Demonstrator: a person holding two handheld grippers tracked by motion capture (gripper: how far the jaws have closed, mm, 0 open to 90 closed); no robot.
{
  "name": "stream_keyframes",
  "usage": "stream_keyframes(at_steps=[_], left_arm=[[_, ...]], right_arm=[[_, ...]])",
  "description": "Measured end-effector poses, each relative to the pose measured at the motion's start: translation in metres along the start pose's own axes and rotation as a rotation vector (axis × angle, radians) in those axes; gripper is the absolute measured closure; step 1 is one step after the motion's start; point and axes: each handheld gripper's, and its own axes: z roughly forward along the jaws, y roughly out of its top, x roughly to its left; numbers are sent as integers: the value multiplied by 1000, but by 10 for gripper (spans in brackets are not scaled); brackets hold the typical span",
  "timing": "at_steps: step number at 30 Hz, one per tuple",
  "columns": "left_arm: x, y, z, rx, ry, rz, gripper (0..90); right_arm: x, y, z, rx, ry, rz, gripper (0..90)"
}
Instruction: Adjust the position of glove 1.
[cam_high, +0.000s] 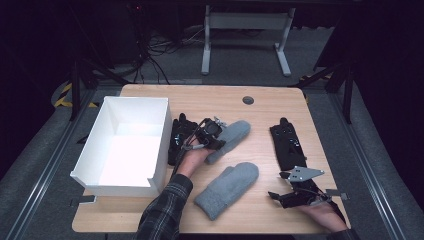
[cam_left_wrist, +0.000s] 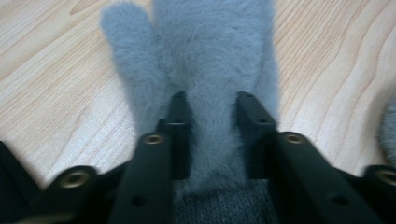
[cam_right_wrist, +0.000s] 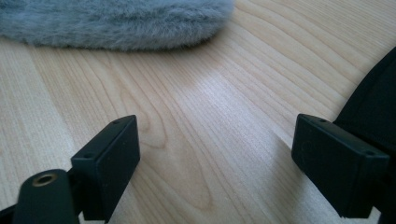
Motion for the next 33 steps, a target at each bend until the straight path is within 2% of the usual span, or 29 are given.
stream_keyframes(at_steps=[1,9,16,19,24,26,29,33], left_arm=[[2,0,-3,-4,-19,-29,773],[3,-2,-20,-35,-40,-64,820],[-3,-8,-42,-69,-65,-88,826],[-7,-13,-53,-91,-86,-106,828],[-14,-19,-67,-106,-104,-108,829],[-20,-24,-78,-115,-124,-119,832],[-25,-27,-84,-120,-136,-121,833],[-40,-37,-97,-134,-167,-115,834]], right_arm=[[0,0,0,-2,-2,2,160],[1,-1,0,-4,-2,3,160],[1,-1,0,-4,-2,3,159],[1,0,0,-3,-2,3,159],[1,0,0,-3,1,0,158],[0,0,1,-2,1,-2,158],[0,1,1,-3,2,-4,158],[0,1,1,-4,3,-3,158]])
